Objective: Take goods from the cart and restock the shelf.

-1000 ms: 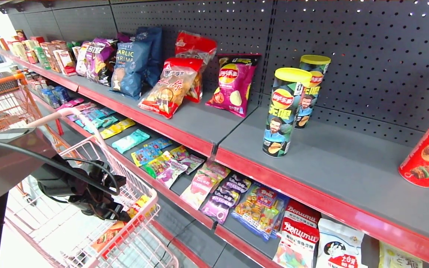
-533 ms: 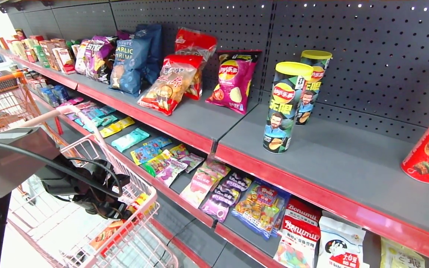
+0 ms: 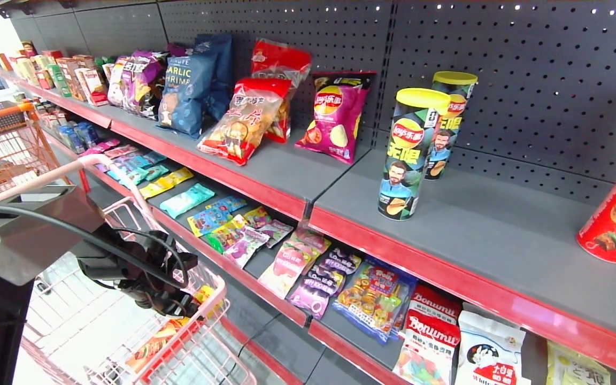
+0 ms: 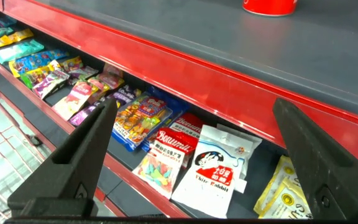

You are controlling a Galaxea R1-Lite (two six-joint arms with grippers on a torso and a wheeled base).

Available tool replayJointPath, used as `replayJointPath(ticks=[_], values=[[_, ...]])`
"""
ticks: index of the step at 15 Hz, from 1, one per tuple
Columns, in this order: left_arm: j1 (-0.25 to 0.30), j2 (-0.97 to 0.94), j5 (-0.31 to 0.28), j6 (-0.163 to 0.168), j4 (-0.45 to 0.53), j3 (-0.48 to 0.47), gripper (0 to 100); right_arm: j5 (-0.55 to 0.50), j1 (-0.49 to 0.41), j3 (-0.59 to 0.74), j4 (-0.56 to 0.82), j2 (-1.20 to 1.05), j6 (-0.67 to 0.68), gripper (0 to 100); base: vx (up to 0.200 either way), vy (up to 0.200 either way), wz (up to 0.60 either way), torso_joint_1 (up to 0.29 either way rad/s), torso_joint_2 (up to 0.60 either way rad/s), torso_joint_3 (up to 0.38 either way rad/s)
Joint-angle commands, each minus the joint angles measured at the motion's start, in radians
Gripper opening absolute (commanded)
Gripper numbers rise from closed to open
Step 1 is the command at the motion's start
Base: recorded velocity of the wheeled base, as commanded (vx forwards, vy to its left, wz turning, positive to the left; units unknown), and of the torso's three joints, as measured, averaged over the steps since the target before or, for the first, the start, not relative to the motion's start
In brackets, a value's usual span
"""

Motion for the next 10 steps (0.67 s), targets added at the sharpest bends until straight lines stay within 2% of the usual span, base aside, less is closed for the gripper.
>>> replayJointPath(ticks=[1, 10], values=[[0.0, 0.003, 0.001, 0.003, -0.001, -0.001, 100, 0.0, 0.001, 0.0, 0.0, 0.0, 0.0, 100, 0.0, 0.0, 0.0, 0.0, 0.0, 0.0], [-0.007, 0.005, 0.004, 0.007, 0.006, 0.007, 100, 0.0, 0.001, 0.0, 0.0, 0.0, 0.0, 100, 0.0, 0.0, 0.0, 0.0, 0.0, 0.0]])
